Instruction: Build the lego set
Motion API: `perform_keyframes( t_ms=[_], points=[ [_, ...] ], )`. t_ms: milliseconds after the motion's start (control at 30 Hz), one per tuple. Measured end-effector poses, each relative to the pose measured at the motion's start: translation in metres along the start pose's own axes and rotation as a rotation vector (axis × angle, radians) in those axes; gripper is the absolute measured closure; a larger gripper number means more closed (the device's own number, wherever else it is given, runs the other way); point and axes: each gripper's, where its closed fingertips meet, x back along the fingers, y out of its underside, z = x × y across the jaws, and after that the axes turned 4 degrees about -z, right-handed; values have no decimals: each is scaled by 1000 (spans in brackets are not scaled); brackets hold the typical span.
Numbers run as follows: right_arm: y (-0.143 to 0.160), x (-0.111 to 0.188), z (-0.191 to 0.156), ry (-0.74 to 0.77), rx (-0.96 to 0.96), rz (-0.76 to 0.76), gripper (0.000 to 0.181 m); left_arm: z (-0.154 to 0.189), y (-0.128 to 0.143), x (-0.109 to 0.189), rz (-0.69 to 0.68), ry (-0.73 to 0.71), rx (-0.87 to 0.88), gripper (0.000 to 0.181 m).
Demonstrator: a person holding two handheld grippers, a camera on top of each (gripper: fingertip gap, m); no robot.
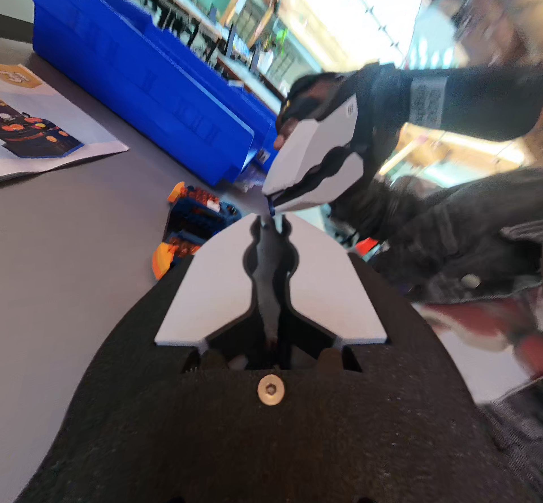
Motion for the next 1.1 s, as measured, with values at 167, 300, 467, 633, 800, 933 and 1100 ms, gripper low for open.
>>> perform_keyframes(
  t_ms=[167,300,467,633,800,933,1100],
  points=[
    [33,-11,-35,-323,22,-73,174,-31,56,-3,-419,-215,-282,139],
    [60,-20,-45,-399,6,-163,174,-48,80,-14,-581,-368,-452,126],
    [73,-28,-14,-218,-129,-250,174,-61,84,-18,-611,-482,-502,113],
    [103,-44,3,-141,-297,-538,174,-70,86,-18,-628,-542,-530,112],
    [125,-55,-5,-180,-303,-724,174,-74,81,-14,-599,-563,-526,119],
    [131,-55,-14,-234,-330,-794,174,-87,68,-3,-553,-649,-525,125],
    [125,-44,-10,-227,-378,-736,174,-77,63,-1,-519,-540,-517,134]
  ],
)
